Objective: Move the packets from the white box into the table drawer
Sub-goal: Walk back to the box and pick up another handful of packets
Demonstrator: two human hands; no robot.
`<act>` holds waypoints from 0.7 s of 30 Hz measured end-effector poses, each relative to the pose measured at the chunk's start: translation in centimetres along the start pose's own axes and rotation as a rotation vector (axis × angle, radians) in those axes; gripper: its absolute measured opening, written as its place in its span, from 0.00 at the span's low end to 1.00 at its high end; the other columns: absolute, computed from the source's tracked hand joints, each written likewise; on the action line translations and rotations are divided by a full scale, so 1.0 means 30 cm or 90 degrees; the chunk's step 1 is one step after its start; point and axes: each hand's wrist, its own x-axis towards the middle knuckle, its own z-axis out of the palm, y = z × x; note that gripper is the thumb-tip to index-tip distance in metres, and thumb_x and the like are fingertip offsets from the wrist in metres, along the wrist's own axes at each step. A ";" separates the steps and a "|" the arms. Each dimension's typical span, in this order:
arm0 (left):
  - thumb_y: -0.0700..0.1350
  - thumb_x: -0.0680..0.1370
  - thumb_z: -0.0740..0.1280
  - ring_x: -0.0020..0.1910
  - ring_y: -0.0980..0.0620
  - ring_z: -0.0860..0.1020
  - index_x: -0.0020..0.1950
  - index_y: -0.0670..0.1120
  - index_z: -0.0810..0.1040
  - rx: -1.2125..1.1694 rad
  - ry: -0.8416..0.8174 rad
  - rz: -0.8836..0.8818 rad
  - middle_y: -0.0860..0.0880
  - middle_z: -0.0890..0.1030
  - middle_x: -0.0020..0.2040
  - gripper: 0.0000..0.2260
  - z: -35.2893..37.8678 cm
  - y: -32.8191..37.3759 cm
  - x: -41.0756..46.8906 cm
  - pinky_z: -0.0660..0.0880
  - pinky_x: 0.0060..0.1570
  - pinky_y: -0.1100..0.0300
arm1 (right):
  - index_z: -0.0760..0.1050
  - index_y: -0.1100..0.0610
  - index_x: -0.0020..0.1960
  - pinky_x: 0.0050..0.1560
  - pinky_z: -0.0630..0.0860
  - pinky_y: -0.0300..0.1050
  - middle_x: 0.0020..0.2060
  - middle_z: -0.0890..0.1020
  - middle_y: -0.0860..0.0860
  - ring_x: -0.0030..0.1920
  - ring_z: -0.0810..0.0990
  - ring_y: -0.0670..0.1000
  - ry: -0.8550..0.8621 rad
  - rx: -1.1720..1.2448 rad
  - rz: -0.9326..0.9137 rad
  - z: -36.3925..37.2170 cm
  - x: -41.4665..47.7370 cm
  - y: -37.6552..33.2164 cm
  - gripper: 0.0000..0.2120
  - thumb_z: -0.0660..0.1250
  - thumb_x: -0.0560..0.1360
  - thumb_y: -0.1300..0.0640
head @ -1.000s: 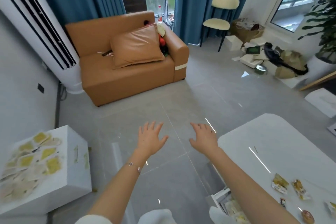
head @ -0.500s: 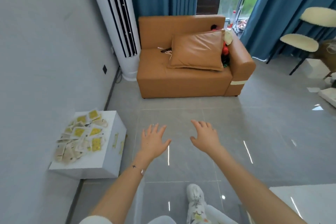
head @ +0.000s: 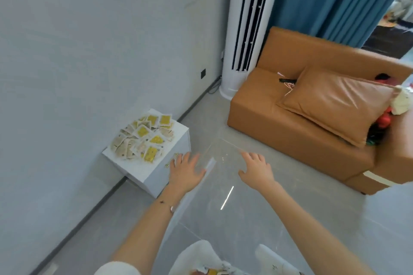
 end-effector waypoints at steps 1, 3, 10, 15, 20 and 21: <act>0.62 0.80 0.54 0.77 0.44 0.51 0.78 0.55 0.54 -0.010 0.002 -0.027 0.47 0.55 0.78 0.29 0.000 -0.021 0.000 0.49 0.74 0.44 | 0.55 0.48 0.76 0.65 0.65 0.52 0.70 0.66 0.52 0.71 0.62 0.56 -0.011 -0.006 -0.021 -0.010 0.039 -0.013 0.30 0.60 0.77 0.49; 0.63 0.80 0.54 0.77 0.44 0.51 0.78 0.56 0.53 -0.024 0.003 -0.077 0.48 0.54 0.79 0.29 0.002 -0.070 -0.006 0.48 0.74 0.44 | 0.55 0.49 0.76 0.66 0.65 0.52 0.71 0.65 0.52 0.71 0.61 0.57 -0.023 -0.017 -0.063 -0.028 0.112 -0.050 0.30 0.61 0.77 0.48; 0.64 0.79 0.54 0.77 0.44 0.53 0.78 0.56 0.54 -0.063 0.031 -0.227 0.48 0.55 0.79 0.29 -0.020 -0.269 0.054 0.52 0.74 0.44 | 0.54 0.49 0.77 0.68 0.64 0.55 0.73 0.63 0.52 0.72 0.60 0.56 -0.075 -0.030 -0.174 -0.046 0.357 -0.235 0.30 0.60 0.78 0.50; 0.64 0.79 0.53 0.77 0.44 0.52 0.78 0.56 0.52 -0.058 0.020 -0.271 0.48 0.54 0.79 0.29 -0.043 -0.442 0.186 0.51 0.75 0.44 | 0.54 0.49 0.76 0.67 0.66 0.55 0.72 0.64 0.52 0.71 0.62 0.56 -0.098 -0.052 -0.197 -0.024 0.559 -0.348 0.30 0.61 0.77 0.50; 0.64 0.79 0.54 0.77 0.43 0.54 0.78 0.56 0.54 -0.090 0.056 -0.316 0.48 0.56 0.79 0.29 -0.123 -0.614 0.399 0.53 0.73 0.45 | 0.54 0.48 0.76 0.65 0.67 0.52 0.71 0.65 0.51 0.70 0.62 0.55 -0.117 -0.075 -0.226 -0.035 0.810 -0.515 0.30 0.61 0.77 0.50; 0.64 0.79 0.54 0.77 0.44 0.54 0.78 0.56 0.54 -0.101 0.058 -0.324 0.48 0.56 0.79 0.29 -0.143 -0.643 0.439 0.53 0.73 0.45 | 0.53 0.48 0.76 0.66 0.67 0.52 0.71 0.65 0.51 0.70 0.63 0.56 -0.120 -0.088 -0.234 -0.041 0.855 -0.550 0.30 0.60 0.78 0.50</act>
